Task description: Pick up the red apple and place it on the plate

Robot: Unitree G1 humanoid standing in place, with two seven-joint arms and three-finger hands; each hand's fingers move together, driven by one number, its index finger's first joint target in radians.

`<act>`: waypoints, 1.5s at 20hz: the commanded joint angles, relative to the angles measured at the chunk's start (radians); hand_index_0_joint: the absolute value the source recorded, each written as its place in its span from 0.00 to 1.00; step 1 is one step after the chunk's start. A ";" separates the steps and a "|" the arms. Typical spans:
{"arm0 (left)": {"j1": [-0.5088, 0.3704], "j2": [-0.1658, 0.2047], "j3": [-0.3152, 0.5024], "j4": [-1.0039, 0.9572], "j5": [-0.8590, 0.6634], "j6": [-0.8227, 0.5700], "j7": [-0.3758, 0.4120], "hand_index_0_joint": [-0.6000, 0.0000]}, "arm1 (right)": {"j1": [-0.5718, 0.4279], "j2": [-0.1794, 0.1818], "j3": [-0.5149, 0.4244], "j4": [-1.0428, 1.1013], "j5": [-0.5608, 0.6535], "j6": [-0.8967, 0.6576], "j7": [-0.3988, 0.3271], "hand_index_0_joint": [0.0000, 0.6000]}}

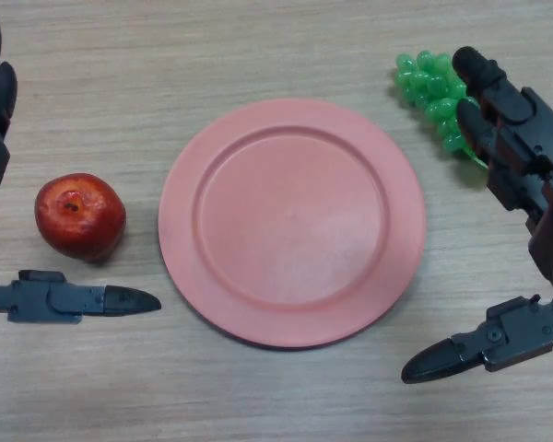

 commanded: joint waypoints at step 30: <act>-0.280 0.216 0.012 0.917 0.092 -0.524 0.049 1.00 | 0.074 0.009 -0.037 -0.057 0.054 -0.200 -0.090 0.00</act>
